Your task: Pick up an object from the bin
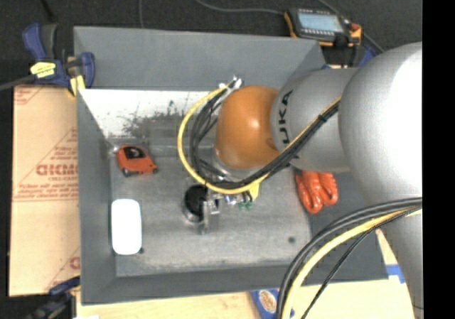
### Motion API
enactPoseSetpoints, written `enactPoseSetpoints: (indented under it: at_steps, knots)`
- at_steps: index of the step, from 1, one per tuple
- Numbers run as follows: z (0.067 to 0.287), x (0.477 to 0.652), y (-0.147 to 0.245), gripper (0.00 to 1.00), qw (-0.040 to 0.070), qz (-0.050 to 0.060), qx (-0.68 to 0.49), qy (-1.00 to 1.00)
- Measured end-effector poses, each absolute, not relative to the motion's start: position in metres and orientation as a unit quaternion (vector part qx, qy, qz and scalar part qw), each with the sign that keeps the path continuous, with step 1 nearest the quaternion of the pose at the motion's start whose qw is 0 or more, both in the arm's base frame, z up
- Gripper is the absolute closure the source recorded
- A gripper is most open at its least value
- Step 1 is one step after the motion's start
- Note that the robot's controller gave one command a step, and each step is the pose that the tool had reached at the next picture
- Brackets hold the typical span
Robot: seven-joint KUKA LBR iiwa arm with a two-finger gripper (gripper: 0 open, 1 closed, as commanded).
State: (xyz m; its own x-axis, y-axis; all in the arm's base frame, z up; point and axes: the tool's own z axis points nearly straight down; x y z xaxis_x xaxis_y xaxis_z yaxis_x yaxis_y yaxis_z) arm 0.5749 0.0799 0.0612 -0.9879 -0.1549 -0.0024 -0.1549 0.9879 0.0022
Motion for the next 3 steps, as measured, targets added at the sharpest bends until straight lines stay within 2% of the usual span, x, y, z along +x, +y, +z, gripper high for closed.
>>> enactPoseSetpoints:
  at_steps: [1,2,3]
  knots:
    - [0.0708,0.5859,0.0686,0.0,0.003,0.0,-0.095,0.995]
    - [0.0643,0.5779,0.0781,1.0,0.005,0.001,-0.076,0.997]
    - [0.0643,0.5779,0.0781,1.0,0.005,0.001,-0.076,0.997]
